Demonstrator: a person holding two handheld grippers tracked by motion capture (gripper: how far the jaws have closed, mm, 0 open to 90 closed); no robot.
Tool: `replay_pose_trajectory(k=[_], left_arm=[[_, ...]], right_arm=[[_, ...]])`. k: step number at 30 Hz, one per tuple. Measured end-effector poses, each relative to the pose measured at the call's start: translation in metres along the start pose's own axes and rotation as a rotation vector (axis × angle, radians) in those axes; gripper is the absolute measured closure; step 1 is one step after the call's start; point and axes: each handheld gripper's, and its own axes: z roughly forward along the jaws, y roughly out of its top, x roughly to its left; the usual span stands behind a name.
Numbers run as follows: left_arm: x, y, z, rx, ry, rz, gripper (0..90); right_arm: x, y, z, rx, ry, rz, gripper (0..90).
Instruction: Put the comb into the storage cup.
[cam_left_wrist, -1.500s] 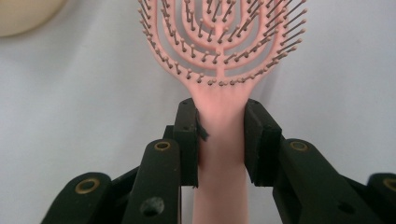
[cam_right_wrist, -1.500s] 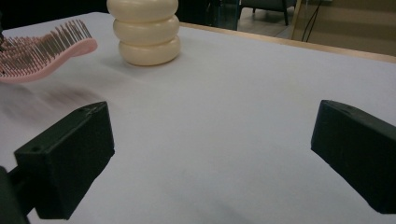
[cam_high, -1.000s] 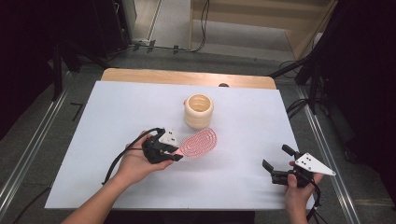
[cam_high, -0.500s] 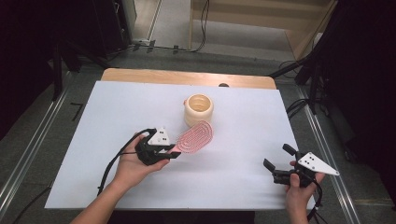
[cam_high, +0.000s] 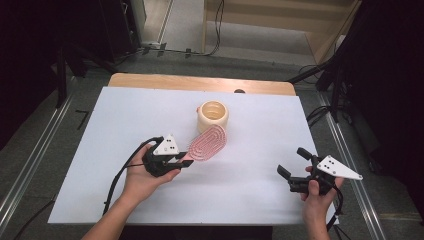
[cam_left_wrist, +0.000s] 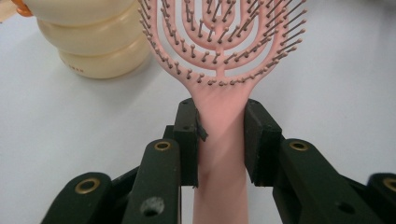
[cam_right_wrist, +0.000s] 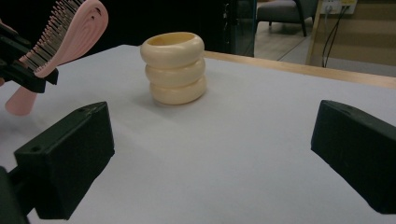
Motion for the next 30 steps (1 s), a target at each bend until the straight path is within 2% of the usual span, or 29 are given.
replay_pose_trajectory(k=[6,14,18,25,30], left_arm=[[0.000,0.001,-0.003,-0.031,0.003,-0.012,70.3],[0.000,-0.002,-0.003,-0.054,0.009,-0.025,70.3],[0.000,-0.004,-0.004,-0.073,0.012,-0.032,70.3],[0.000,-0.005,-0.005,-0.073,0.021,-0.023,70.3],[-0.001,-0.011,-0.007,-0.090,0.040,-0.024,70.3]], right_arm=[[0.008,0.017,0.013,-0.016,0.042,-0.005,0.0],[0.025,0.044,0.032,-0.035,0.095,-0.042,0.0],[0.034,0.055,0.043,-0.045,0.130,-0.037,0.0],[0.050,0.072,0.062,-0.054,0.194,-0.036,0.0],[0.063,0.078,0.074,-0.035,0.235,-0.033,0.0]])
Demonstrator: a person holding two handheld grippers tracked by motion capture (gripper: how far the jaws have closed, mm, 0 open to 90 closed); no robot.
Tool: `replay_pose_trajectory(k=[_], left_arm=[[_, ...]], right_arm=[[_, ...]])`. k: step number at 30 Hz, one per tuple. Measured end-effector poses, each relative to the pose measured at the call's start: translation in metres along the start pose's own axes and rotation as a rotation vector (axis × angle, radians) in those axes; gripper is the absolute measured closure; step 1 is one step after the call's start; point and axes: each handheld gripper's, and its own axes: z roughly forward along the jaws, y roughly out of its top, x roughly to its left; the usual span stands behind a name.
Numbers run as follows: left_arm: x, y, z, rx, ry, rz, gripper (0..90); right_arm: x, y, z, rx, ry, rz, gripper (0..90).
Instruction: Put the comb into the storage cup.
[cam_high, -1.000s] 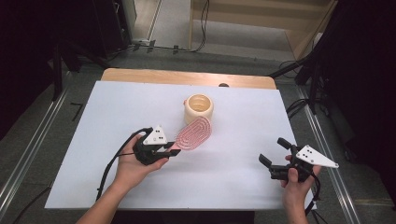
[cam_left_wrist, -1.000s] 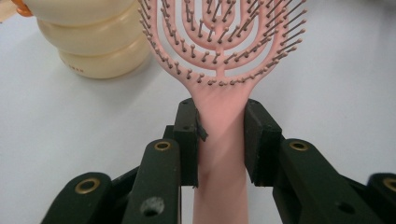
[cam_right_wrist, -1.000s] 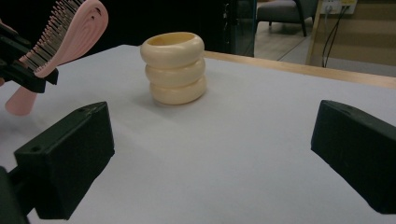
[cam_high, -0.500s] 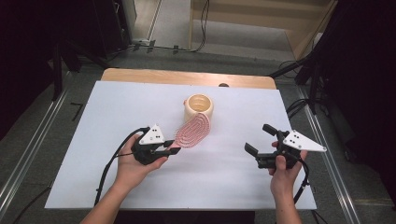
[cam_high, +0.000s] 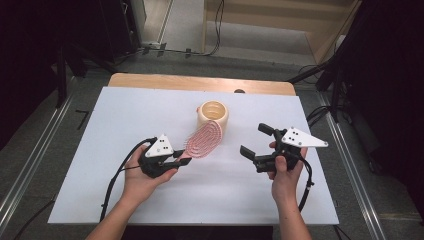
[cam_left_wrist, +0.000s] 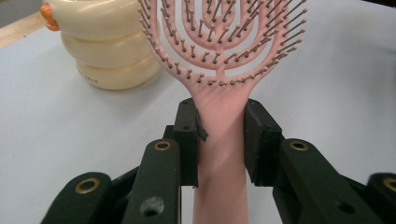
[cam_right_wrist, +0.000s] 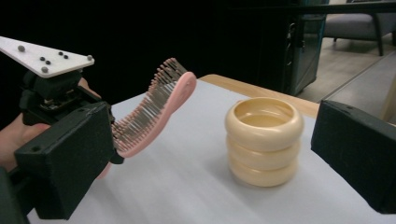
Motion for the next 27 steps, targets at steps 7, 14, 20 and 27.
replay_pose_trajectory(k=[7,14,20,27], left_arm=[[-0.002,-0.005,0.000,-0.021,0.016,-0.009,70.3],[-0.008,-0.005,0.002,-0.040,0.018,-0.008,70.3],[-0.014,-0.004,0.005,-0.048,0.028,-0.001,70.3],[-0.019,-0.004,0.007,-0.071,0.040,-0.006,70.3]], right_arm=[[0.016,-0.004,0.016,0.039,0.062,0.029,0.0],[0.033,-0.004,0.028,0.046,0.092,0.063,0.0],[0.043,-0.006,0.037,0.033,0.099,0.099,0.0],[0.050,-0.011,0.045,-0.004,0.075,0.216,0.0]])
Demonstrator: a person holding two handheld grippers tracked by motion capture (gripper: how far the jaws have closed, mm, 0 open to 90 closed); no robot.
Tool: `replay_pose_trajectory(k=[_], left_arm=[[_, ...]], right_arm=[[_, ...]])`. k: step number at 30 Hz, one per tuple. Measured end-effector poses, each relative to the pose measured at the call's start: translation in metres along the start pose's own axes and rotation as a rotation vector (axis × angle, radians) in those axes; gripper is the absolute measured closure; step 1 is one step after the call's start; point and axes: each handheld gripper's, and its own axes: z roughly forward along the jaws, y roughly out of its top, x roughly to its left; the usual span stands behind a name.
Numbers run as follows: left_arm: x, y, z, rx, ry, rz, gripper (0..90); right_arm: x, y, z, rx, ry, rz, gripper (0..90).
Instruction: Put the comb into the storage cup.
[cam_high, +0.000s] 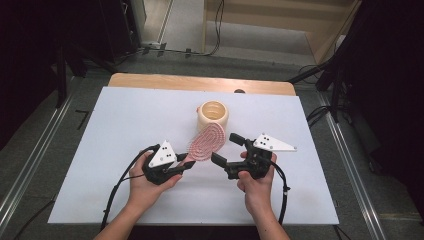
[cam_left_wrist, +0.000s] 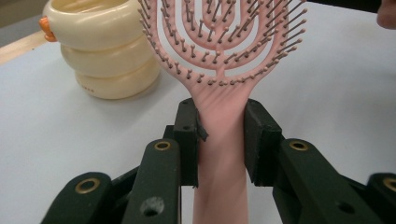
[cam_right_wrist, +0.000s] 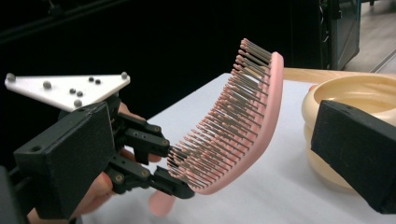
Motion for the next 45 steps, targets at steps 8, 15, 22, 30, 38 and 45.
replay_pose_trajectory(k=[8,15,22,30,38,45], left_arm=[[-0.004,0.000,0.001,-0.020,0.011,0.003,70.3],[-0.011,0.000,0.004,-0.028,0.016,0.014,70.3],[-0.013,0.001,0.005,-0.039,0.020,0.013,70.3],[-0.019,0.000,0.009,-0.046,0.023,0.021,70.3],[-0.021,-0.001,0.011,-0.053,0.022,0.025,70.3],[-0.022,-0.001,0.011,-0.056,0.026,0.028,70.3]], right_arm=[[0.008,-0.003,0.007,-0.043,-0.078,0.108,10.3],[0.014,-0.008,0.017,-0.029,-0.095,0.175,13.8],[0.016,-0.015,0.022,-0.040,-0.124,0.207,24.6],[0.014,-0.021,0.026,-0.037,-0.115,0.256,33.0],[0.012,-0.023,0.026,-0.063,-0.103,0.286,45.3],[0.006,-0.028,0.026,-0.073,-0.096,0.329,58.2]])
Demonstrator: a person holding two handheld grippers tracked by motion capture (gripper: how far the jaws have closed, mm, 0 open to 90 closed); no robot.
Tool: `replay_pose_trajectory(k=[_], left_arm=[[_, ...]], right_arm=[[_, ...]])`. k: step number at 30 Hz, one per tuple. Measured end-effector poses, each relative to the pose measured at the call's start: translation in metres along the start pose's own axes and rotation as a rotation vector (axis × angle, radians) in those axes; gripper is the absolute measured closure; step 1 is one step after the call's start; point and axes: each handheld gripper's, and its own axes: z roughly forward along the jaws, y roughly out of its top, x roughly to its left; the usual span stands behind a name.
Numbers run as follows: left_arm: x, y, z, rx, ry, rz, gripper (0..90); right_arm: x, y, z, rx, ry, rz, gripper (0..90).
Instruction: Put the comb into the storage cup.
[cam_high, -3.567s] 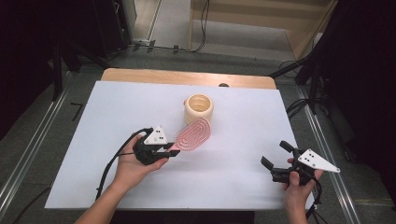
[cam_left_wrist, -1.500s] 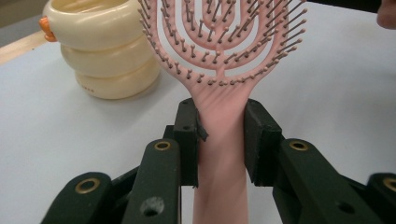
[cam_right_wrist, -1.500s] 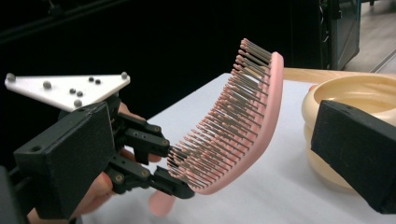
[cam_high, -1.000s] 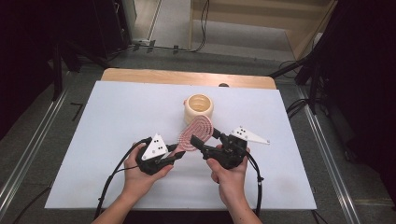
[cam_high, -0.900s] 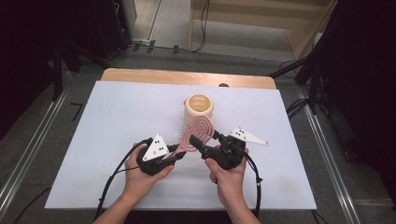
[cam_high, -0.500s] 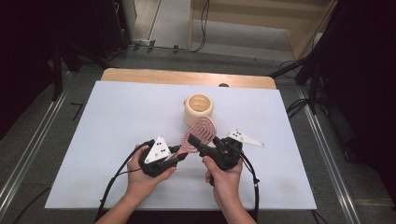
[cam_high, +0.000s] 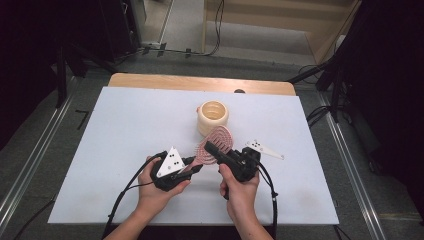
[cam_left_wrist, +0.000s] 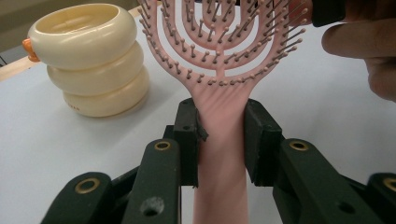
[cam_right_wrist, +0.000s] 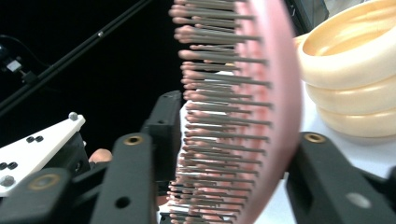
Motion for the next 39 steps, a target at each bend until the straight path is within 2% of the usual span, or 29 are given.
replay_pose_trajectory(k=[6,9,13,14,17,23,24,26,30,33,39], left_arm=[[-0.002,-0.002,0.001,-0.003,0.006,0.008,70.2],[-0.003,-0.002,0.001,-0.016,0.000,0.007,70.1],[-0.001,-0.002,0.001,-0.047,-0.039,-0.022,69.0],[0.000,-0.003,0.000,-0.062,-0.055,-0.034,66.3],[0.001,-0.002,-0.002,-0.073,-0.074,-0.043,48.8],[0.004,-0.001,-0.006,-0.111,-0.098,-0.090,13.1],[0.004,-0.002,-0.007,-0.122,-0.095,-0.097,11.7],[0.005,-0.002,-0.010,-0.126,-0.073,-0.105,1.8],[0.008,-0.004,-0.015,-0.151,-0.070,-0.108,0.0],[0.011,-0.005,-0.019,-0.151,-0.068,-0.113,0.0],[0.019,-0.010,-0.029,-0.159,-0.041,-0.129,0.0]], right_arm=[[-0.002,-0.001,-0.002,0.000,0.018,0.030,60.6],[-0.002,0.000,-0.003,-0.004,0.028,0.013,61.0],[0.000,0.000,-0.006,-0.016,0.037,-0.024,61.2],[0.000,0.001,-0.006,-0.015,0.041,-0.027,61.2],[0.002,0.002,-0.007,-0.012,0.044,-0.047,61.3],[0.007,0.003,-0.009,-0.012,0.031,-0.119,61.4],[0.008,0.004,-0.010,-0.012,0.032,-0.133,61.4],[0.010,0.005,-0.011,-0.014,0.030,-0.161,61.4],[0.015,0.006,-0.013,-0.015,0.024,-0.220,61.5],[0.018,0.008,-0.014,-0.020,0.019,-0.253,61.5],[0.018,0.011,-0.017,-0.025,0.017,-0.277,61.6]])
